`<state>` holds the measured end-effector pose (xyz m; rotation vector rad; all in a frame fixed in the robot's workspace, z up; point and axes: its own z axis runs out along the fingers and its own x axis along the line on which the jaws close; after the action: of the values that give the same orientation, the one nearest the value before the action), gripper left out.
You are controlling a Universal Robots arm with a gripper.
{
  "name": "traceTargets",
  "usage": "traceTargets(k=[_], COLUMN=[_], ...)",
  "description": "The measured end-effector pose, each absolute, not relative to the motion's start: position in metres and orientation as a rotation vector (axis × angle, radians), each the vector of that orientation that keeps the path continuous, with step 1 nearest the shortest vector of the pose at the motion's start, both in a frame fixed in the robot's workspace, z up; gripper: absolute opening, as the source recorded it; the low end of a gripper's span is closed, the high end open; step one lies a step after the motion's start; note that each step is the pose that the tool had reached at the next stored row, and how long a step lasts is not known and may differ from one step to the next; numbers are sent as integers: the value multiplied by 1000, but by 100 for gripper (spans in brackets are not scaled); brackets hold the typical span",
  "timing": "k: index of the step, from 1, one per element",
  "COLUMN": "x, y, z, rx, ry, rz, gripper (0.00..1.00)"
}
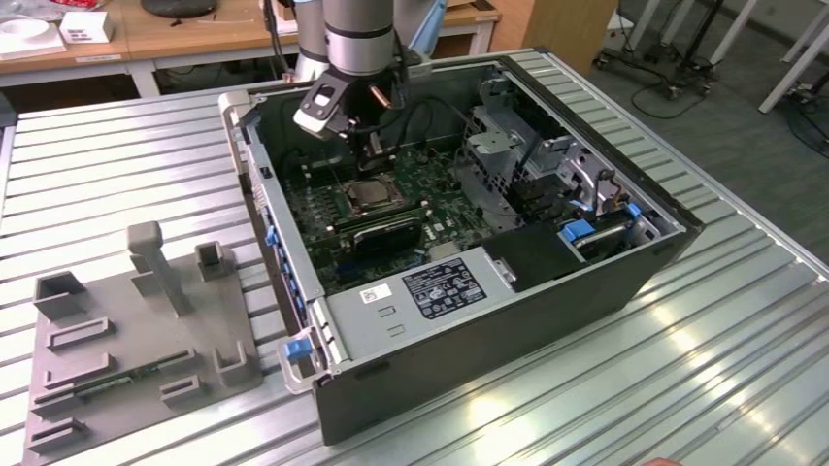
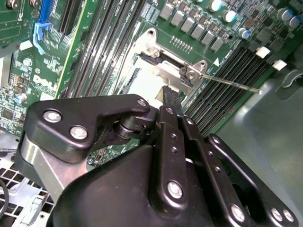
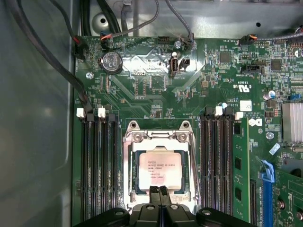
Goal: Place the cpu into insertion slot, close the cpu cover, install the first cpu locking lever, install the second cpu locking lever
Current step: 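Close the cpu cover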
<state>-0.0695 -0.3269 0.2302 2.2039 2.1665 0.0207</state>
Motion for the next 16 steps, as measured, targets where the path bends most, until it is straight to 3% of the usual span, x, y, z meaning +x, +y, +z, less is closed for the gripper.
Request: traceTargets(k=[16], x=[-80], y=[-327], z=[224], rx=[2204], ry=[2166], rz=[21], gripper=[11])
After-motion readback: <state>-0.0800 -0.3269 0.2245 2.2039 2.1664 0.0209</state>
